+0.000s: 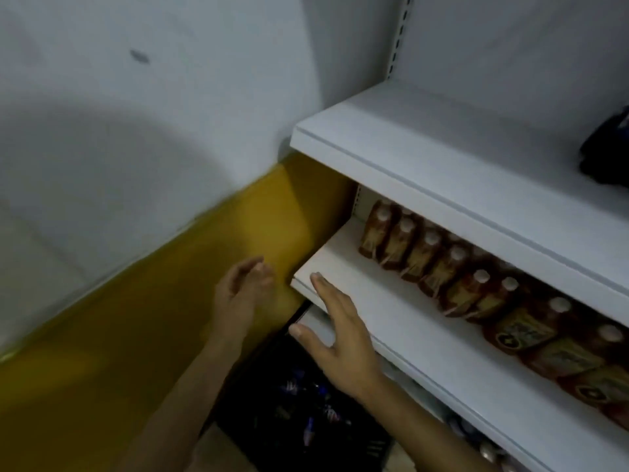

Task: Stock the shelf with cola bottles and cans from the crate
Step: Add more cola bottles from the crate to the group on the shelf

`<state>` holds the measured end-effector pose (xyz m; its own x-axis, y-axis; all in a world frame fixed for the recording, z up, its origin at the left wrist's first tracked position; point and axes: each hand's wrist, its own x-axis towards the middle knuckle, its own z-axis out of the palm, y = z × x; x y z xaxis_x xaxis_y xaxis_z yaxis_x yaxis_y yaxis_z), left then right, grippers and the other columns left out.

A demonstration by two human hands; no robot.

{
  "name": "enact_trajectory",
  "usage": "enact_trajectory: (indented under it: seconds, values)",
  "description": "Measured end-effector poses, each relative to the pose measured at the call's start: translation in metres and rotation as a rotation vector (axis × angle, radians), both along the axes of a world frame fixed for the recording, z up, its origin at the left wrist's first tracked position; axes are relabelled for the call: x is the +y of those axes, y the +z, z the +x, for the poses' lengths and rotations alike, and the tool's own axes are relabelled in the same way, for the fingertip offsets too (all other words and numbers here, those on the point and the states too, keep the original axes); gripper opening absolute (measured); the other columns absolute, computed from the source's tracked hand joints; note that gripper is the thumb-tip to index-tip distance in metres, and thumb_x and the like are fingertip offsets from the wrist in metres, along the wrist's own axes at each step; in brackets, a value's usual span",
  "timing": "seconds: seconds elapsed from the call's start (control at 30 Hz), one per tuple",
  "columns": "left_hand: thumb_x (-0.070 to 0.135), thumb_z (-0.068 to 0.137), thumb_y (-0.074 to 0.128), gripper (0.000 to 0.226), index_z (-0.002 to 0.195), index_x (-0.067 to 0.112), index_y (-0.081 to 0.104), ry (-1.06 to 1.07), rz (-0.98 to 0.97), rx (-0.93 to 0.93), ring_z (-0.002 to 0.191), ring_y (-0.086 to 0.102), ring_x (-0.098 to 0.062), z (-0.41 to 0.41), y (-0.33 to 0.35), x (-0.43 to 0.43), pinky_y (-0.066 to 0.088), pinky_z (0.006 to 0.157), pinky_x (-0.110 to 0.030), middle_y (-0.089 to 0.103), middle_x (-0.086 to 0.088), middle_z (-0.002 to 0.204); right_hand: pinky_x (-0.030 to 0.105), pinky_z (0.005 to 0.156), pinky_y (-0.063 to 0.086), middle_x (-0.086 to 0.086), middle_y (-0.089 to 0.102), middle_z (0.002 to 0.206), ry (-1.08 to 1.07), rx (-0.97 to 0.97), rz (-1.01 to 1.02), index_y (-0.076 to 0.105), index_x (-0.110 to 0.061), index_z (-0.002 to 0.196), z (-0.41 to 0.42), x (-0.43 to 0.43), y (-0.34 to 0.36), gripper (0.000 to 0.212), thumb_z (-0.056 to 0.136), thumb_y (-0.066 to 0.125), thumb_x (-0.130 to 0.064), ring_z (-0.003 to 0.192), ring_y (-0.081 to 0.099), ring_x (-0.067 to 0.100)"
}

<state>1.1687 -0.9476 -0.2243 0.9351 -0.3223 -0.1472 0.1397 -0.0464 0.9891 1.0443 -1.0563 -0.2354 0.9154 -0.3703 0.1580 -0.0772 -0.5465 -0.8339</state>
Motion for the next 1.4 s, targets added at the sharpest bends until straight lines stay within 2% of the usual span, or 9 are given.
enact_trajectory:
  seconds: [0.17, 0.27, 0.4, 0.5, 0.6, 0.87, 1.03, 1.23, 1.4]
  values:
    - [0.023, 0.094, 0.056, 0.025, 0.116, 0.011, 0.060, 0.003, 0.219, 0.242, 0.105, 0.060, -0.015, 0.019, -0.103, 0.069, 0.046, 0.080, -0.020, 0.064, 0.003, 0.109, -0.004, 0.099, 0.015, -0.023, 0.024, 0.149, -0.023, 0.307, 0.209, 0.023, -0.031, 0.151, 0.020, 0.032, -0.100, 0.083, 0.081, 0.047, -0.070, 0.136, 0.023, -0.006]
    - [0.020, 0.094, 0.057, 0.013, 0.105, 0.013, 0.059, 0.006, 0.309, 0.369, 0.095, 0.058, -0.012, 0.013, -0.168, 0.095, 0.043, 0.077, -0.017, 0.061, 0.004, 0.099, 0.015, 0.106, 0.031, -0.016, 0.040, 0.143, -0.033, 0.525, 0.411, 0.036, -0.027, 0.147, 0.017, 0.041, -0.171, 0.081, 0.078, 0.059, -0.062, 0.129, 0.040, 0.001]
    - [0.011, 0.094, 0.056, 0.013, 0.107, 0.011, 0.057, -0.088, 0.399, 0.540, 0.083, 0.058, -0.008, -0.007, -0.276, 0.127, 0.047, 0.063, -0.011, 0.058, -0.001, 0.099, 0.026, 0.087, 0.043, -0.005, 0.067, 0.099, -0.145, 0.829, 0.620, 0.064, -0.018, 0.115, -0.005, 0.049, -0.289, 0.029, 0.087, 0.068, -0.028, 0.091, 0.061, 0.008]
    - [-0.003, 0.095, 0.048, 0.019, 0.108, 0.011, 0.053, -0.120, 0.390, 0.689, 0.092, 0.055, -0.018, -0.027, -0.355, 0.141, 0.050, 0.083, -0.027, 0.056, -0.005, 0.103, 0.027, 0.084, 0.044, -0.001, 0.065, 0.098, -0.130, 1.040, 0.631, 0.065, -0.008, 0.113, -0.033, 0.058, -0.377, 0.039, 0.089, 0.063, -0.039, 0.098, 0.060, 0.018]
    - [-0.012, 0.093, 0.045, 0.020, 0.109, -0.001, 0.051, -0.093, 0.403, 0.774, 0.102, 0.051, -0.024, -0.043, -0.426, 0.142, 0.050, 0.079, -0.016, 0.057, -0.011, 0.095, 0.033, 0.093, 0.049, -0.005, 0.065, 0.103, -0.154, 1.196, 0.712, 0.066, -0.010, 0.113, -0.059, 0.070, -0.456, 0.054, 0.078, 0.068, -0.052, 0.103, 0.061, 0.017]
    - [0.017, 0.094, 0.055, 0.038, 0.131, 0.014, 0.051, -0.614, 0.835, 0.315, 0.119, 0.053, -0.019, -0.031, -0.581, 0.111, 0.044, 0.099, -0.035, 0.058, -0.004, 0.129, 0.038, 0.091, 0.051, 0.003, 0.071, 0.107, -0.143, 1.209, 0.609, 0.061, -0.013, 0.118, -0.032, 0.101, -0.635, 0.090, 0.048, 0.068, -0.071, 0.105, 0.065, 0.023]
    - [0.020, 0.092, 0.056, 0.039, 0.131, 0.020, 0.051, -0.842, 0.956, 0.147, 0.117, 0.054, -0.025, -0.014, -0.665, 0.100, 0.047, 0.094, -0.040, 0.058, -0.007, 0.128, 0.040, 0.094, 0.047, 0.010, 0.050, 0.136, -0.047, 1.051, 0.454, 0.041, -0.017, 0.140, 0.021, 0.124, -0.710, 0.066, 0.081, 0.070, -0.024, 0.122, 0.052, 0.029]
    - [0.014, 0.092, 0.053, 0.037, 0.129, 0.020, 0.053, -0.742, 0.863, 0.175, 0.115, 0.055, -0.026, -0.015, -0.700, 0.105, 0.049, 0.093, -0.046, 0.058, -0.008, 0.127, 0.036, 0.112, 0.028, 0.015, 0.033, 0.152, 0.314, 1.235, 0.336, 0.026, -0.005, 0.148, 0.059, 0.134, -0.756, 0.052, 0.101, 0.043, -0.017, 0.138, 0.033, 0.032]
    - [0.007, 0.091, 0.051, 0.044, 0.133, 0.019, 0.049, -0.669, 0.834, 0.104, 0.119, 0.053, -0.023, -0.010, -0.668, 0.109, 0.046, 0.098, -0.043, 0.055, -0.007, 0.130, 0.024, 0.064, 0.047, 0.014, 0.058, 0.127, 0.034, 1.267, 0.637, 0.055, -0.002, 0.126, 0.079, 0.109, -0.710, 0.039, 0.092, 0.061, -0.020, 0.104, 0.058, 0.025]
